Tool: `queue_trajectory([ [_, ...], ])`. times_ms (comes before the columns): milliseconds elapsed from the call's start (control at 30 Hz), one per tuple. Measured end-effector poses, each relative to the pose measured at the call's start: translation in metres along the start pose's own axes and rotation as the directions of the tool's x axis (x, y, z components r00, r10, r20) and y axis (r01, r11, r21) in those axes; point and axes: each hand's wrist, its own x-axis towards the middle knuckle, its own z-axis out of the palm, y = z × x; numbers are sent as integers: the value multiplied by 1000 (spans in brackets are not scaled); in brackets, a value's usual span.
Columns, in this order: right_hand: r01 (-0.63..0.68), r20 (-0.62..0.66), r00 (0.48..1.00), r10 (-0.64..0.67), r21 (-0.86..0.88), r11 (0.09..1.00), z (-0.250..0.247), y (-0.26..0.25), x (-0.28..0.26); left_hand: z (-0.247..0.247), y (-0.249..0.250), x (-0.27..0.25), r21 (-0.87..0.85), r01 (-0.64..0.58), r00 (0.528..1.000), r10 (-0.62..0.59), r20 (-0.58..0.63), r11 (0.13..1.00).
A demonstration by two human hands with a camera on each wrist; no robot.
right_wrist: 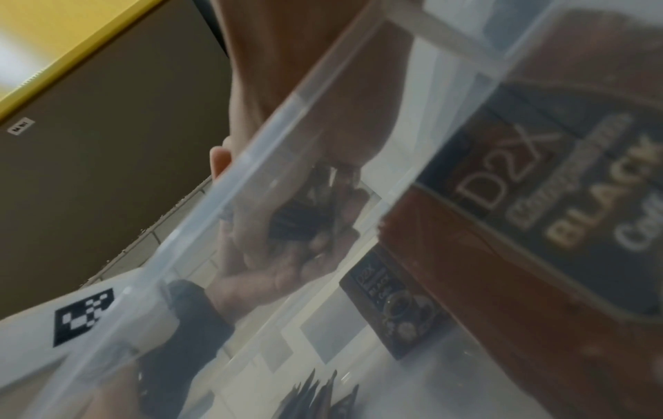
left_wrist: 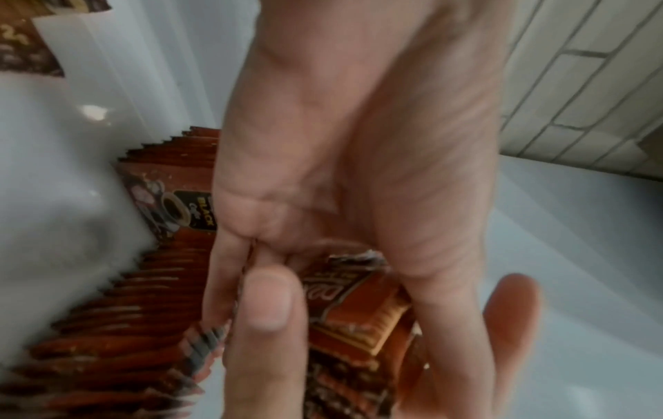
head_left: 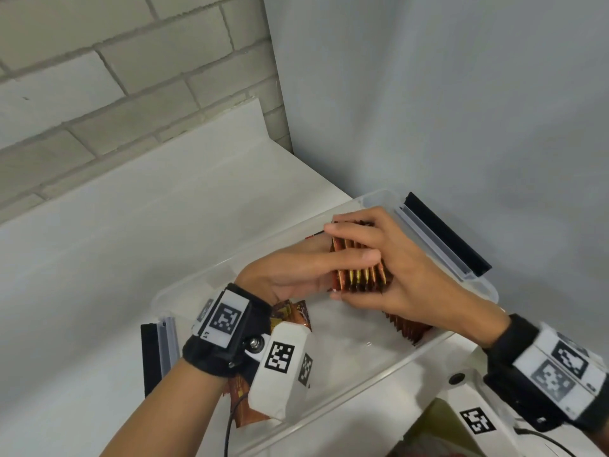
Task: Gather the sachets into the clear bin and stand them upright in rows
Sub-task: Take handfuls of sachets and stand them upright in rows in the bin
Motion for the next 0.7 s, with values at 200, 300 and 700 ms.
queue_trajectory([
  [200, -39, -22, 999, 39, 22, 999, 0, -3, 1, -2, -1, 4, -79, -12, 999, 8, -51, 997],
  [300, -83, -20, 996, 86, 107, 991, 0, -3, -1, -2, -1, 7, -114, 9, 996, -19, -87, 993],
  [700, -293, 83, 955, 284, 126, 948, 3, 0, -2, 5, -4, 18, -173, 19, 971, -59, -232, 985],
])
